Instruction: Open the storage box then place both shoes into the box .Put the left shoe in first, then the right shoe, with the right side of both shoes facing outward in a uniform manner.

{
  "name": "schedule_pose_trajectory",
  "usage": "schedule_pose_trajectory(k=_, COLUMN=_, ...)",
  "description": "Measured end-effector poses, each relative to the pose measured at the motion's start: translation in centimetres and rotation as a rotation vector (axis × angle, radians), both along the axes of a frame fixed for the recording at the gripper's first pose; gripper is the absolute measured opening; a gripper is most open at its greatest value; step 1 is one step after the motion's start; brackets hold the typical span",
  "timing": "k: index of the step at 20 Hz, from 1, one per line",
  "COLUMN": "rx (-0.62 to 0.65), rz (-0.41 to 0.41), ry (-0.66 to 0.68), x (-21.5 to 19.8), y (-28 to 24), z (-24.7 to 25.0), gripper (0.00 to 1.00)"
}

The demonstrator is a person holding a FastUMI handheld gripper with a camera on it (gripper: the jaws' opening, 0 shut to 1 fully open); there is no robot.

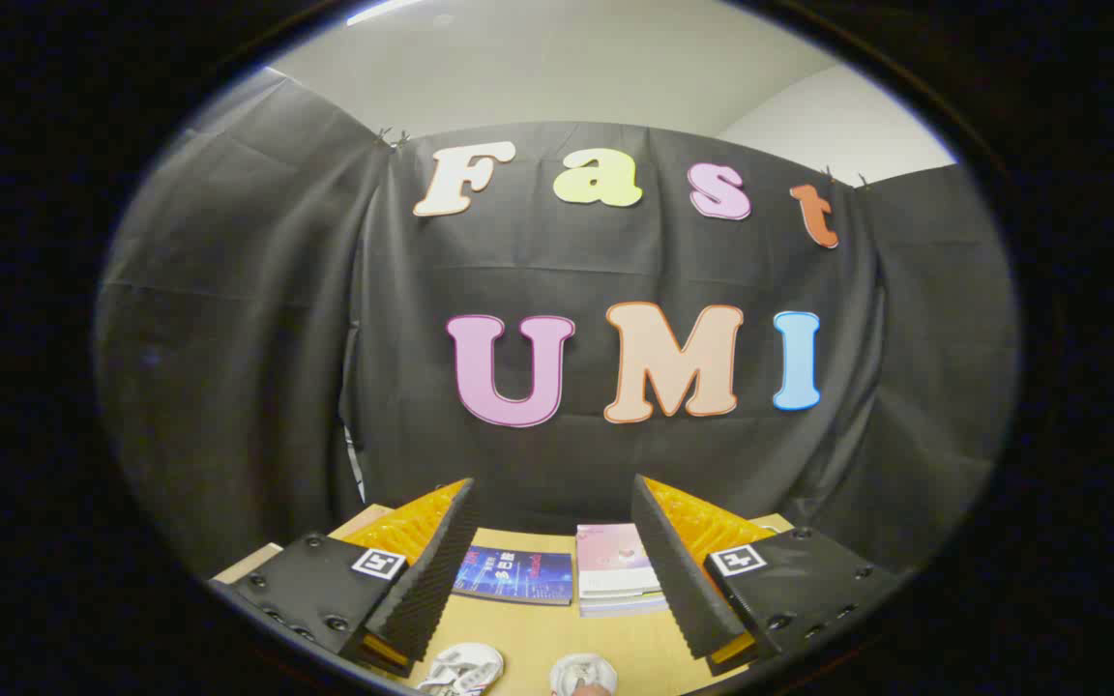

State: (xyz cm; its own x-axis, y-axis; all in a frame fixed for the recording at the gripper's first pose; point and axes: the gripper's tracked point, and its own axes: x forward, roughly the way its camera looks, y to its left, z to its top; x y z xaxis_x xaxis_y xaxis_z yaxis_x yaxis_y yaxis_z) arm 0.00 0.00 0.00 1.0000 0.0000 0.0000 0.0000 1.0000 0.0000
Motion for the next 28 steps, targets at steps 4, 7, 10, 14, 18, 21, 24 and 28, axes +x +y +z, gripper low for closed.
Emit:
schedule_pose_trajectory(k=4, rx=-0.007, rz=0.068, ry=0.013, x=0.5, y=1.5, z=-0.8, gripper=0.98)
schedule_pose_trajectory(k=7, rx=0.004, rz=0.099, ry=0.030, x=1.0, y=2.4, z=-1.8, gripper=0.98)
schedule_pose_trajectory(k=10, rx=0.024, rz=0.125, ry=0.025, x=1.4, y=3.4, z=-1.6, gripper=0.98)
schedule_pose_trajectory(k=14, rx=0.049, rz=0.154, ry=0.007, x=2.0, y=4.3, z=-0.9, gripper=0.98)
schedule_pose_trajectory(k=18, rx=0.063, rz=0.174, ry=0.010, x=2.4, y=4.9, z=-0.8, gripper=0.98)
schedule_pose_trajectory(k=21, rx=0.089, rz=0.229, ry=0.043, x=2.2, y=6.5, z=-1.9, gripper=0.98)
schedule_pose_trajectory(k=24, rx=0.106, rz=0.299, ry=0.109, x=1.9, y=8.5, z=-4.1, gripper=0.98)
schedule_pose_trajectory(k=28, rx=0.109, rz=0.367, ry=0.196, x=1.5, y=10.6, z=-8.4, gripper=0.98)
